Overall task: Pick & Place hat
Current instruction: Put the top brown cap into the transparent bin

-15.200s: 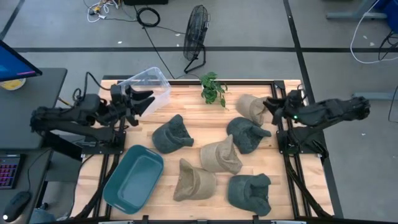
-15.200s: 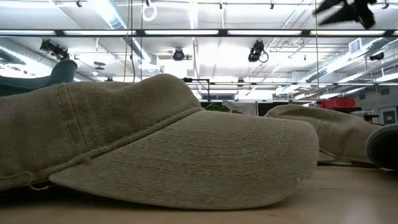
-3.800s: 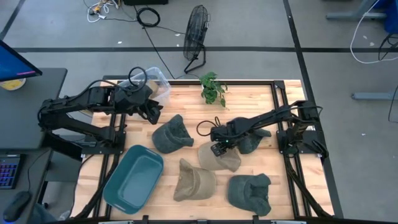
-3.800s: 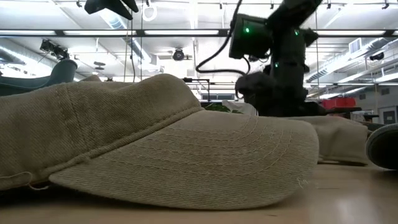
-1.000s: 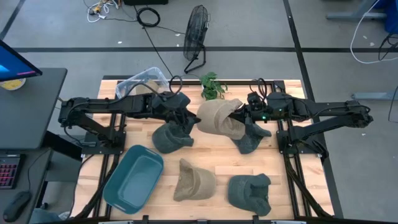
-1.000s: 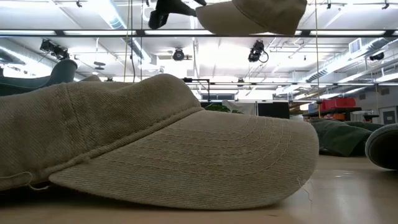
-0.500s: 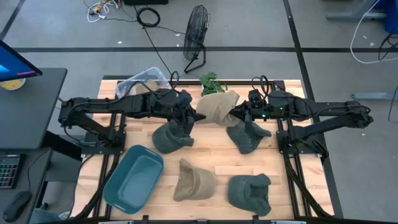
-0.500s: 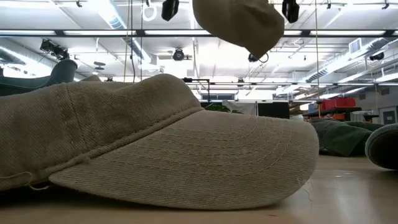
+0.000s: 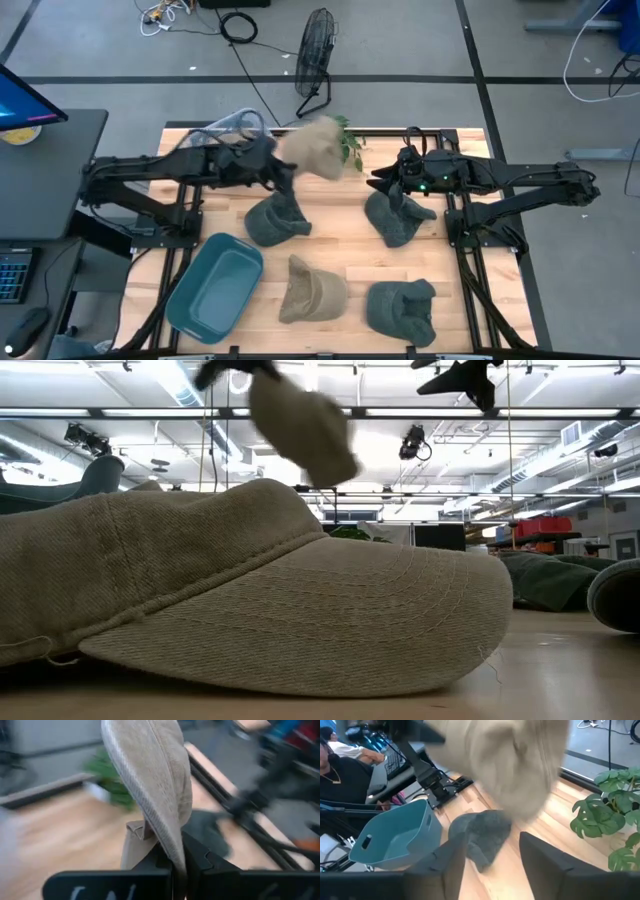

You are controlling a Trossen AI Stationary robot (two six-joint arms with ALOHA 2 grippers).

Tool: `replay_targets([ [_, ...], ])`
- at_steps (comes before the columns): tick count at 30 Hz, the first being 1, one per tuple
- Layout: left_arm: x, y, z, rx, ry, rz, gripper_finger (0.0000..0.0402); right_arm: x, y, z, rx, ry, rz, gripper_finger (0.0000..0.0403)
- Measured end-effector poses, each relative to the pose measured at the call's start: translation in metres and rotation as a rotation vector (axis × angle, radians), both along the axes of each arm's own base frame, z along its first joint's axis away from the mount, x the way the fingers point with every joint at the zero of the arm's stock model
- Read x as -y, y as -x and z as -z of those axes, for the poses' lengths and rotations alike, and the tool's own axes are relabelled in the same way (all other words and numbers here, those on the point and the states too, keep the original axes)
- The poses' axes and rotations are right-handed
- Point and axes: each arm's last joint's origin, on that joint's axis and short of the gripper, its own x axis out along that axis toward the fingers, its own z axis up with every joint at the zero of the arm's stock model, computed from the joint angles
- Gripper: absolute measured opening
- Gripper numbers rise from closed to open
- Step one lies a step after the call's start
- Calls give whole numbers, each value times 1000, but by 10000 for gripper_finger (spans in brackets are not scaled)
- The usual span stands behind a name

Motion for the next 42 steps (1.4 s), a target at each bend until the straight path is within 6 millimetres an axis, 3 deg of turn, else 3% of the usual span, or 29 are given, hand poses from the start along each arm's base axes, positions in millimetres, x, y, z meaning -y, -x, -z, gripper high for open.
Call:
replay_targets([
  [8, -6, 65, -21, 3, -89, -276, 15, 0, 0, 1, -10, 2, -1, 216],
  [12, -12, 91, -12, -134, -54, -369, 11, 0, -1, 2, -15, 3, -1, 216],
  [17, -20, 109, 3, -314, 18, -505, 15, 0, -4, 6, -47, 3, -2, 217],
  [26, -35, 103, 13, -466, 40, -524, 13, 0, -16, 16, -95, 0, 0, 217],
  [31, -46, 99, 22, -549, 155, -519, 16, 0, -20, 20, -114, -1, -1, 217],
  [42, -73, 65, 38, -551, 239, -414, 17, 0, -21, 21, -120, -1, -1, 217],
])
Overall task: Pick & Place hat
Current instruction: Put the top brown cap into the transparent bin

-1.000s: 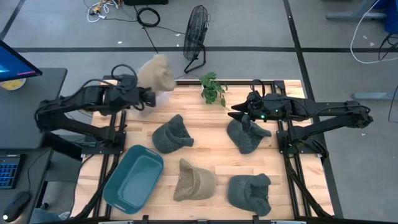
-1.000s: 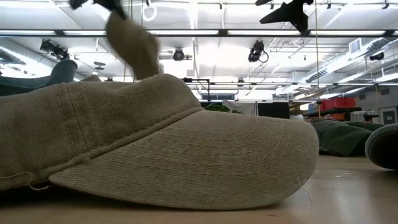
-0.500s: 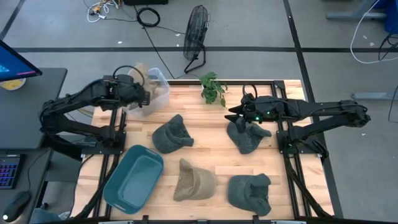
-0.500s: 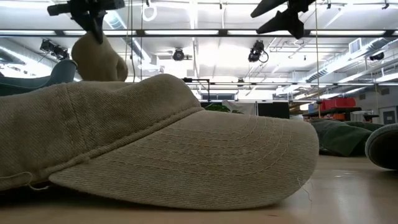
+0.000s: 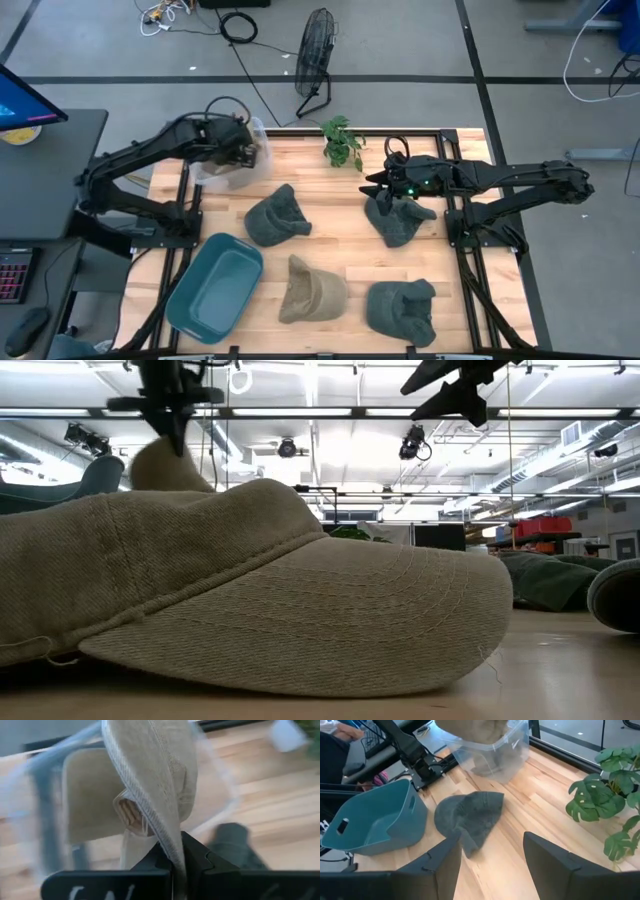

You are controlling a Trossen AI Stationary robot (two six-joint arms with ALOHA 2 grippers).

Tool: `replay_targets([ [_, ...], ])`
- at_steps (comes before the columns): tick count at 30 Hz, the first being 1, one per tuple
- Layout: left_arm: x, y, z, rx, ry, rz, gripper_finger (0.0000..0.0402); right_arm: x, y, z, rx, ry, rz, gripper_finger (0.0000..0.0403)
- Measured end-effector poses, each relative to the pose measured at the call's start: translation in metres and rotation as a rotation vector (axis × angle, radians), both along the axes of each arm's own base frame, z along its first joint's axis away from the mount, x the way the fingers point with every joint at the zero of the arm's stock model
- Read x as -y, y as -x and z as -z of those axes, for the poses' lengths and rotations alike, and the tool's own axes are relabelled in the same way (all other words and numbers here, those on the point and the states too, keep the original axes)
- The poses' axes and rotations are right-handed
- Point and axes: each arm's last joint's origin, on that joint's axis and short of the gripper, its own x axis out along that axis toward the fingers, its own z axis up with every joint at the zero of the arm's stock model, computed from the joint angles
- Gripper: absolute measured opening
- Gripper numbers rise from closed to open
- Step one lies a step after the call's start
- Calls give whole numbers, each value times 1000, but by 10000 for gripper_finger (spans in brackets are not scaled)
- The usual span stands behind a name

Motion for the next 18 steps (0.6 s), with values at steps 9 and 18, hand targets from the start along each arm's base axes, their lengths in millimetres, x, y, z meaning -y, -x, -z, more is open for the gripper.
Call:
replay_targets([
  [9, -22, -16, 17, -33, 71, -6, 28, 0, 0, 0, -2, -6, -11, 217],
  [18, -42, -22, 34, -131, 123, 27, 80, 0, 0, 1, -7, -6, -11, 217],
])
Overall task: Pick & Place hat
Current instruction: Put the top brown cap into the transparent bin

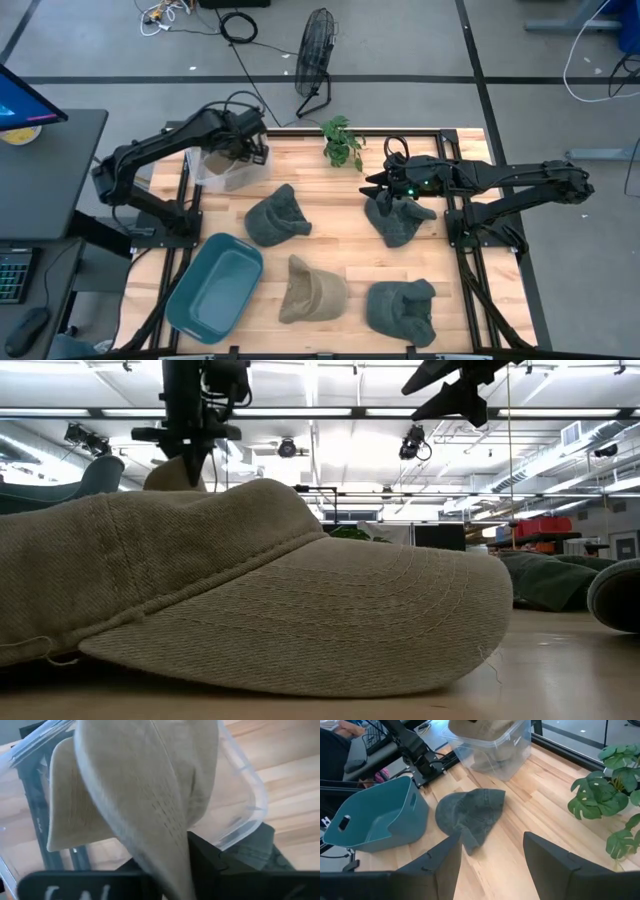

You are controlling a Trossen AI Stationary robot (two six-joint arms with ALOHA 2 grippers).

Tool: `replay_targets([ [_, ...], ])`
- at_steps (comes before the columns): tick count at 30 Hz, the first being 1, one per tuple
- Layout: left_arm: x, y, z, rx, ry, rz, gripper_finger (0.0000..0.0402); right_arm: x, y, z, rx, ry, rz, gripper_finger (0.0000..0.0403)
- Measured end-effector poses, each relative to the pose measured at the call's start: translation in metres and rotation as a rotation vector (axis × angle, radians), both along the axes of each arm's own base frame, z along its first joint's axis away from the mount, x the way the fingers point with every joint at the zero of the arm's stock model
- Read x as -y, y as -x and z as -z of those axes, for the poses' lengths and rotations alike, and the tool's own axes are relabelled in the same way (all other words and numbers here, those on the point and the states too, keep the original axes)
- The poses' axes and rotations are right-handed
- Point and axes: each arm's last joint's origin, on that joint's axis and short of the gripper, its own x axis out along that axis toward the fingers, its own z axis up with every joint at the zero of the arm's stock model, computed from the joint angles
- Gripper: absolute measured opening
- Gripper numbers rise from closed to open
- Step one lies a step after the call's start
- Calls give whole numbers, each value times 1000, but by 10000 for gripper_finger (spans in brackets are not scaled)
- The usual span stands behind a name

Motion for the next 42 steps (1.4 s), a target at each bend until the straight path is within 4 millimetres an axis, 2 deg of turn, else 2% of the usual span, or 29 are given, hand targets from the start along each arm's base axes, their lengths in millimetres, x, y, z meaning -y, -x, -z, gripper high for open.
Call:
replay_targets([
  [4, 2, 4, -3, -42, 21, 15, 110, 0, 0, 0, 0, 0, 0, 217],
  [8, 10, 19, -23, -142, 76, 10, 125, -1, 0, 0, 1, -16, -27, 217],
  [10, 12, 23, -34, -152, 66, -10, 124, -1, 0, 0, 1, -19, -32, 217],
  [15, 15, 27, -60, -48, -26, -12, 116, -1, 0, 0, 1, -21, -35, 217],
  [23, 18, 27, -77, -15, -94, 9, 105, -2, -1, -1, 11, -25, -44, 217],
  [25, 22, 18, -79, 30, -113, 69, 84, -2, -1, -1, 11, -25, -44, 217],
  [29, 31, 4, -77, 83, -91, 170, 15, -1, -1, -1, 11, -25, -43, 217],
  [34, 32, -6, -61, -29, -10, 145, 4, -1, -1, -1, 11, -24, -43, 217],
  [37, 23, -10, -50, -131, 21, 141, 3, -1, -1, -1, 10, -25, -43, 217],
  [42, -9, -11, -34, -228, 62, 140, 2, -1, 0, -1, 9, -24, -43, 217],
])
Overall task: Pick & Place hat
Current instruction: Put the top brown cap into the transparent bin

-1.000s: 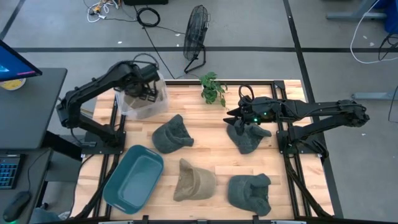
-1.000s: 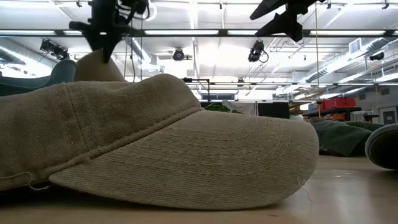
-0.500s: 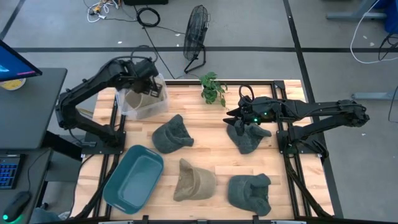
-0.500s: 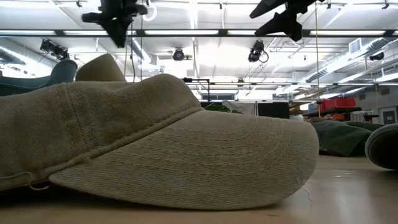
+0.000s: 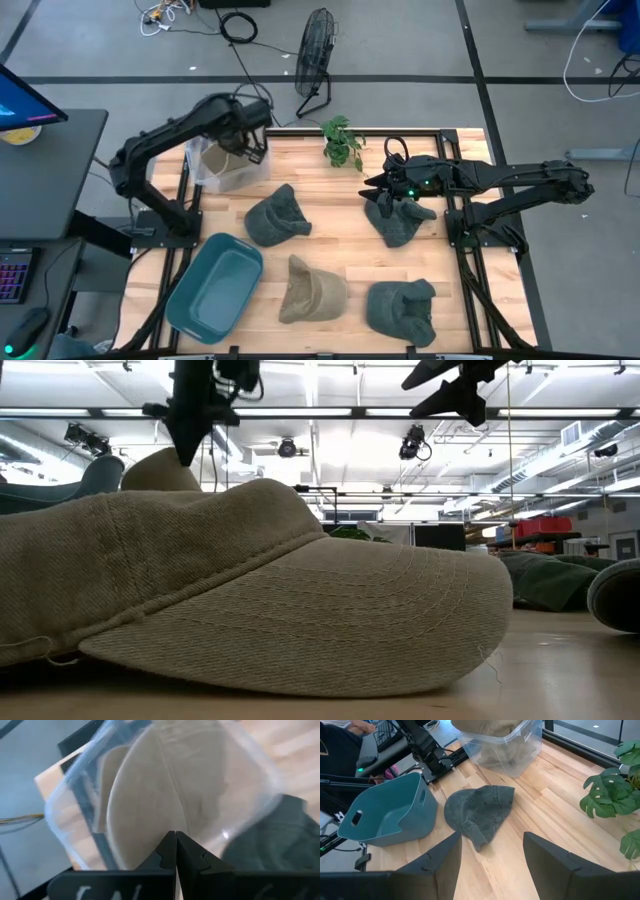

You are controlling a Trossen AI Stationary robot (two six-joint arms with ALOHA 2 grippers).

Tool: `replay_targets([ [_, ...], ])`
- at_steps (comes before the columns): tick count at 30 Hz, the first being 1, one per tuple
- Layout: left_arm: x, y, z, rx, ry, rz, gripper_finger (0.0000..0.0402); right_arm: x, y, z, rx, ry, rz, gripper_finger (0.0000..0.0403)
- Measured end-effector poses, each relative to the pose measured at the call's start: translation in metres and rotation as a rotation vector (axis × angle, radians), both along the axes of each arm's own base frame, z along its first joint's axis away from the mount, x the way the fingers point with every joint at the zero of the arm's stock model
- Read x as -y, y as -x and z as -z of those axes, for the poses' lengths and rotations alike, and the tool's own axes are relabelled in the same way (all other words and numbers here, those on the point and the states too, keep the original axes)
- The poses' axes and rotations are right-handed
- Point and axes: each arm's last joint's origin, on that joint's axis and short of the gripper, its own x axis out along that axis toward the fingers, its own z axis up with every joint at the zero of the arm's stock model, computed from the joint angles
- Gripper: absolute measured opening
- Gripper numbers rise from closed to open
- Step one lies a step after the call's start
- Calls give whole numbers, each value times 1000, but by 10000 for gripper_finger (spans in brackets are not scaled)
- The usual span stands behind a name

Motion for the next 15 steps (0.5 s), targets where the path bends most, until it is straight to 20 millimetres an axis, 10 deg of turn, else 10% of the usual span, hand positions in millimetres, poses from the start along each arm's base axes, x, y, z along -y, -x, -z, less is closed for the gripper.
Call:
replay_targets([
  [9, -23, 20, 5, -18, 23, -62, 1, 0, 0, 1, -10, 0, 0, 217],
  [15, -6, 40, 48, -23, 33, -64, 1, 0, 1, 1, -16, 0, 0, 217],
])
